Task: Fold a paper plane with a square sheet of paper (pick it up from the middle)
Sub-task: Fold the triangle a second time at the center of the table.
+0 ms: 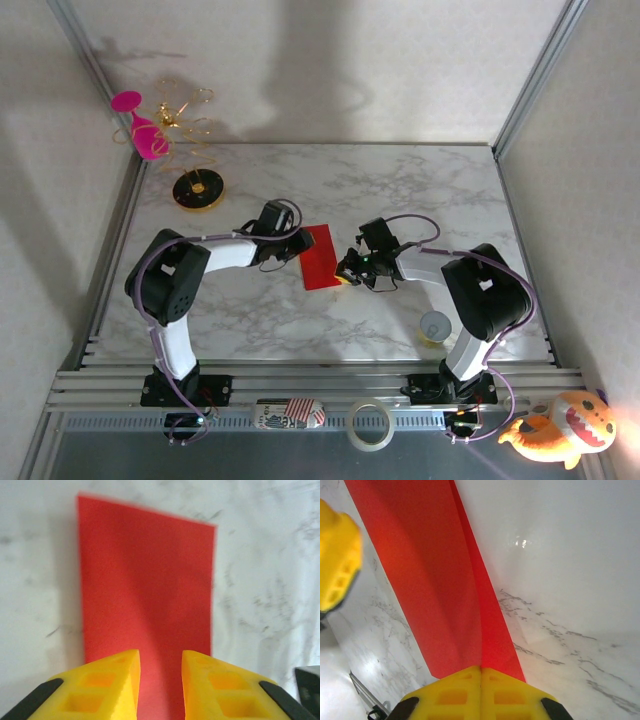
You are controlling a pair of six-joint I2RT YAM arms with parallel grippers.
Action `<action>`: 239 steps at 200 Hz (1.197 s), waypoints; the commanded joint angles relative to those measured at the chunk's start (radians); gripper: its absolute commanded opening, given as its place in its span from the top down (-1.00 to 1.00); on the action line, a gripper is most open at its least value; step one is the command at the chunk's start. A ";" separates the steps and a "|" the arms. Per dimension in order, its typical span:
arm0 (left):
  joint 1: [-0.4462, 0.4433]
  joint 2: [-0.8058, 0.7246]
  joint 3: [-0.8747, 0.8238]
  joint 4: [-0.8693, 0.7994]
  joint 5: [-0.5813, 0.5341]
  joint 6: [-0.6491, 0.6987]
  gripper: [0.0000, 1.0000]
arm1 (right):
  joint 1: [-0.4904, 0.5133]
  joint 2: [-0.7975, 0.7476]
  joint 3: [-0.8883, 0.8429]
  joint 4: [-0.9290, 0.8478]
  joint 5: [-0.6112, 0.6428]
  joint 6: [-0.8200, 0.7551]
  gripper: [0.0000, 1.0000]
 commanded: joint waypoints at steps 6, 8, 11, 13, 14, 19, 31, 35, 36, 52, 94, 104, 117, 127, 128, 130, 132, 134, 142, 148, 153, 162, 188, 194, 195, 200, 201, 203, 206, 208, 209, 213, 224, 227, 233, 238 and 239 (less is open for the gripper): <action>0.026 -0.019 0.059 -0.045 0.007 0.069 0.46 | -0.004 -0.040 -0.011 -0.038 0.025 -0.001 1.00; 0.027 -0.014 0.060 -0.043 0.010 0.070 0.46 | -0.004 -0.042 -0.011 -0.039 0.025 -0.001 1.00; 0.028 -0.008 0.062 -0.042 0.009 0.072 0.47 | -0.004 -0.044 -0.011 -0.041 0.025 -0.001 1.00; 0.029 -0.004 0.063 -0.041 0.009 0.073 0.48 | -0.004 -0.044 -0.012 -0.042 0.026 -0.001 1.00; 0.029 -0.002 0.063 -0.041 0.009 0.072 0.48 | -0.004 -0.045 -0.012 -0.043 0.028 -0.001 1.00; 0.030 0.010 0.065 -0.041 0.006 0.071 0.50 | -0.004 -0.049 -0.014 -0.043 0.028 -0.002 1.00; 0.032 0.034 0.069 -0.040 0.007 0.069 0.54 | -0.006 -0.054 -0.014 -0.047 0.031 -0.002 1.00; 0.032 0.041 0.071 -0.042 0.004 0.067 0.55 | -0.006 -0.057 -0.014 -0.049 0.032 -0.004 1.00; 0.032 0.043 0.072 -0.043 0.003 0.068 0.56 | -0.006 -0.057 -0.014 -0.049 0.033 -0.004 1.00; 0.033 0.064 0.074 -0.041 -0.005 0.067 0.59 | -0.007 -0.061 -0.014 -0.051 0.032 -0.006 1.00; 0.035 0.104 0.067 -0.045 -0.011 0.073 0.64 | -0.007 -0.058 -0.002 -0.056 0.020 -0.025 1.00; 0.035 0.111 0.064 -0.045 -0.011 0.072 0.65 | -0.007 -0.056 0.005 -0.051 0.012 -0.036 1.00; 0.035 0.119 0.059 -0.045 -0.008 0.073 0.65 | -0.004 -0.047 0.017 -0.034 -0.014 -0.059 1.00; 0.035 0.124 0.056 -0.047 -0.007 0.075 0.65 | 0.006 -0.038 0.032 -0.019 -0.033 -0.080 1.00; 0.035 0.124 0.056 -0.047 -0.007 0.075 0.65 | 0.007 -0.036 0.033 -0.018 -0.035 -0.082 1.00; 0.035 0.125 0.056 -0.047 -0.006 0.076 0.65 | 0.010 -0.032 0.036 -0.017 -0.039 -0.085 1.00; 0.035 0.126 0.055 -0.047 -0.006 0.078 0.65 | 0.012 -0.028 0.039 -0.015 -0.042 -0.088 1.00; 0.035 0.125 0.054 -0.047 -0.006 0.077 0.65 | 0.015 -0.026 0.042 -0.013 -0.046 -0.090 1.00; 0.035 0.126 0.050 -0.047 -0.005 0.077 0.65 | 0.027 -0.009 0.055 -0.002 -0.061 -0.096 1.00; 0.035 0.127 0.046 -0.045 -0.005 0.076 0.65 | 0.034 0.002 0.064 0.006 -0.064 -0.097 1.00; 0.034 0.127 0.044 -0.045 -0.004 0.078 0.65 | 0.040 0.011 0.073 0.009 -0.063 -0.097 1.00; 0.035 0.126 0.038 -0.043 -0.006 0.078 0.65 | 0.050 0.029 0.091 0.011 -0.061 -0.100 1.00; 0.036 0.122 0.023 -0.036 -0.007 0.075 0.66 | 0.060 0.071 0.126 0.048 -0.057 -0.084 1.00; 0.035 0.123 0.021 -0.035 -0.006 0.074 0.66 | 0.061 0.079 0.134 0.057 -0.054 -0.079 1.00; 0.035 0.122 0.021 -0.035 -0.006 0.074 0.66 | 0.061 0.081 0.135 0.058 -0.053 -0.077 1.00; 0.035 0.123 0.021 -0.033 -0.005 0.073 0.66 | 0.061 0.088 0.141 0.063 -0.047 -0.072 1.00; 0.035 0.122 0.021 -0.032 -0.005 0.072 0.66 | 0.061 0.089 0.142 0.064 -0.045 -0.072 1.00; 0.034 0.122 0.019 -0.032 -0.005 0.072 0.66 | 0.061 0.091 0.144 0.066 -0.042 -0.070 1.00; 0.035 0.122 0.019 -0.031 -0.005 0.071 0.66 | 0.062 0.094 0.146 0.070 -0.039 -0.066 1.00; 0.035 0.123 0.018 -0.031 -0.005 0.071 0.66 | 0.062 0.097 0.147 0.073 -0.037 -0.064 1.00; 0.035 0.122 0.019 -0.031 -0.004 0.071 0.66 | 0.062 0.097 0.149 0.074 -0.036 -0.063 1.00; 0.035 0.121 0.019 -0.030 -0.005 0.069 0.66 | 0.063 0.101 0.151 0.081 -0.031 -0.059 1.00; 0.034 0.118 0.017 -0.028 -0.005 0.068 0.67 | 0.064 0.109 0.154 0.098 -0.015 -0.044 1.00; 0.035 0.118 0.016 -0.028 -0.006 0.068 0.67 | 0.063 0.111 0.155 0.102 -0.012 -0.039 1.00; 0.035 0.116 0.017 -0.030 -0.005 0.068 0.67 | 0.063 0.114 0.156 0.113 -0.005 -0.031 1.00; 0.035 0.115 0.017 -0.030 -0.008 0.068 0.67 | 0.063 0.118 0.157 0.122 -0.003 -0.026 1.00; 0.035 0.116 0.017 -0.030 -0.008 0.068 0.67 | 0.063 0.119 0.157 0.123 -0.002 -0.025 1.00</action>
